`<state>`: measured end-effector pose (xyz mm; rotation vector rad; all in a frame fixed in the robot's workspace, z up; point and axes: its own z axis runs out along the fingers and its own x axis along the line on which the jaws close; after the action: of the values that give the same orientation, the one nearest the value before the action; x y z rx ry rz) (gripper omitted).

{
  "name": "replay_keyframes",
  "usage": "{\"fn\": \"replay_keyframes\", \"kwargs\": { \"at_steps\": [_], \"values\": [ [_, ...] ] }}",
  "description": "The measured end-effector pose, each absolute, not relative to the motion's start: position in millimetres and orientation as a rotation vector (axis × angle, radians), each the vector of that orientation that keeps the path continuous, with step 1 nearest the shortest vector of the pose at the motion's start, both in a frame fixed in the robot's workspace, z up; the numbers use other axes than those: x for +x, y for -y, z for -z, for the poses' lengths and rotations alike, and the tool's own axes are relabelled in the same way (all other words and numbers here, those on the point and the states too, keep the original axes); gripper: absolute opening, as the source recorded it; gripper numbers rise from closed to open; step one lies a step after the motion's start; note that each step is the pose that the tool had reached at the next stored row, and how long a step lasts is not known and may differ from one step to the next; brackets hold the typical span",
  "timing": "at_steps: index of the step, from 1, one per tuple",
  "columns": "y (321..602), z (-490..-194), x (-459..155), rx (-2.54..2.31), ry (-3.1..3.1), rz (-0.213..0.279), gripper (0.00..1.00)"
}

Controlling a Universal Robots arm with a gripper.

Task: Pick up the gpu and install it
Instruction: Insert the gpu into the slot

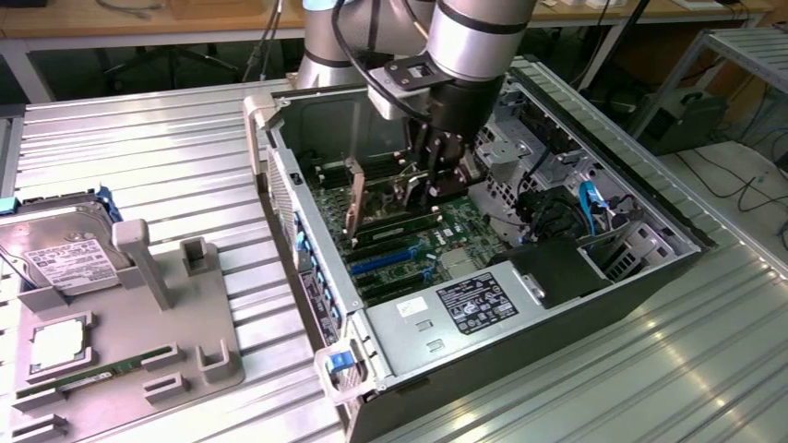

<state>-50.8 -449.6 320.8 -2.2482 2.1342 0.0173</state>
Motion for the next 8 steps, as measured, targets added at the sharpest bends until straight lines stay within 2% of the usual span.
{"fn": "replay_keyframes", "kwargs": {
  "at_steps": [8],
  "values": [
    [449.4,-312.6,-55.5,-2.226,-2.132,0.013,0.28]
  ]
}}
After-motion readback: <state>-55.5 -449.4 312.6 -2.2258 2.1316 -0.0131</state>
